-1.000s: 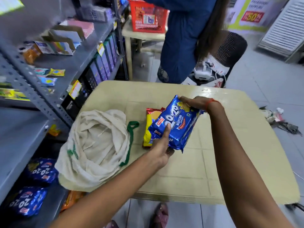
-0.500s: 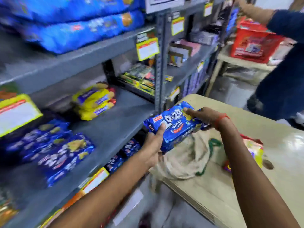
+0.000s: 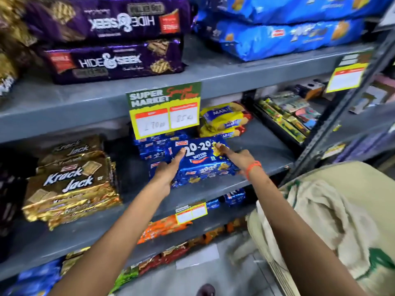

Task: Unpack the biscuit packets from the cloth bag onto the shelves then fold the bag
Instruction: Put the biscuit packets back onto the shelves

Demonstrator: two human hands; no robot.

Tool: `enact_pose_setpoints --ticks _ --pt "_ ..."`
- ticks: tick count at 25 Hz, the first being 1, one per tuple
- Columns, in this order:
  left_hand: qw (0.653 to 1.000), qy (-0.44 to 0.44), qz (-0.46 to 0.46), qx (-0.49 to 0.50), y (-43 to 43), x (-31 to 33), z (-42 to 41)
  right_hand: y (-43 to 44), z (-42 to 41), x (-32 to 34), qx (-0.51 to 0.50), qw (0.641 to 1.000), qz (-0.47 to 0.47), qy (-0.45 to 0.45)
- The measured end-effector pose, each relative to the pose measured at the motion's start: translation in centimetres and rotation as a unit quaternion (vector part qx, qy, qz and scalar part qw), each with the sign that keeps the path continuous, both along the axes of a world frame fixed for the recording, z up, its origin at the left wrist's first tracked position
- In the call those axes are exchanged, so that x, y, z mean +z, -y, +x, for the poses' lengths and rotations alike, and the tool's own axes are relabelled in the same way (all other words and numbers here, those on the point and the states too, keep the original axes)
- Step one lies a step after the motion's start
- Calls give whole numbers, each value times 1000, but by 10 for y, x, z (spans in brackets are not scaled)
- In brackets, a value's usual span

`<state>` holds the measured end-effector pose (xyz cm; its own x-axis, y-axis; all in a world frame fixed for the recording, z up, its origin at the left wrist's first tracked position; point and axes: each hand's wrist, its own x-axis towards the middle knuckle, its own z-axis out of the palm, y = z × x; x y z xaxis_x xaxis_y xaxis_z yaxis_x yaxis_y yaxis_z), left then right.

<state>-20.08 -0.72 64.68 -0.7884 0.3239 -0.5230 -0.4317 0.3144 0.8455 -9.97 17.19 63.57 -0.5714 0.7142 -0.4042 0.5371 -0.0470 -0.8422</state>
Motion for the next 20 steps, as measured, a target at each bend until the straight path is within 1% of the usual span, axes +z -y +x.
enact_pose_setpoints --ticks 1,3,9,14,16,18,20 --pt "1000 -2 6 24 8 -1 -10 4 -16 -9 9 1000 -9 -9" --pt "998 0 15 58 22 -4 -27 25 -38 -6 26 999 -24 -14" --pt "995 23 17 98 37 -22 -49 50 -65 0 60 996 45 37" --pt "993 17 11 119 31 -31 -56 52 -68 -9 67 997 13 38" --pt "992 5 9 128 27 -31 -53 53 -68 -9 71 997 -21 34" --pt "991 -8 6 133 25 -26 -47 53 -66 -1 93 994 -42 44" --pt "991 -9 5 132 25 -20 -44 50 -60 9 131 989 -25 69"
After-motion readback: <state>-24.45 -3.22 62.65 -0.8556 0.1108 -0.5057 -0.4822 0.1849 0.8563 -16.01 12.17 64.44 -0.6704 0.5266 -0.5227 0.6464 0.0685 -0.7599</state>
